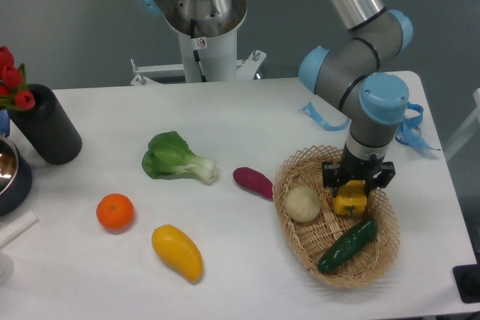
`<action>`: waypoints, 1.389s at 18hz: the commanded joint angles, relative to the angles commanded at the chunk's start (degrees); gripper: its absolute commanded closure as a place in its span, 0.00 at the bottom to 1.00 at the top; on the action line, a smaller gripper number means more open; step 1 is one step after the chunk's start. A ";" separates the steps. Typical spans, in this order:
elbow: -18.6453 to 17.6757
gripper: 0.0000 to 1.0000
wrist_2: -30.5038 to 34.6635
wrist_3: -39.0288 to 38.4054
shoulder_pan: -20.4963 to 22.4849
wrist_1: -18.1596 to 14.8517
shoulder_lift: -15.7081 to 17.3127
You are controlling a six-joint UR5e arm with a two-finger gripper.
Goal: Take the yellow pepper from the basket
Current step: 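Lower around the yellow pepper and close the gripper on it, then lift the gripped yellow pepper up out of the basket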
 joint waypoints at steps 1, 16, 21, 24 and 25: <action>0.00 0.51 0.00 0.09 0.00 0.00 0.09; 3.96 0.52 -1.23 20.21 3.25 -2.02 11.16; 4.57 0.52 -2.89 27.58 5.88 -7.37 13.44; 4.31 0.52 -3.51 32.42 8.25 -11.33 15.46; 4.22 0.52 -3.95 33.04 8.70 -12.03 15.90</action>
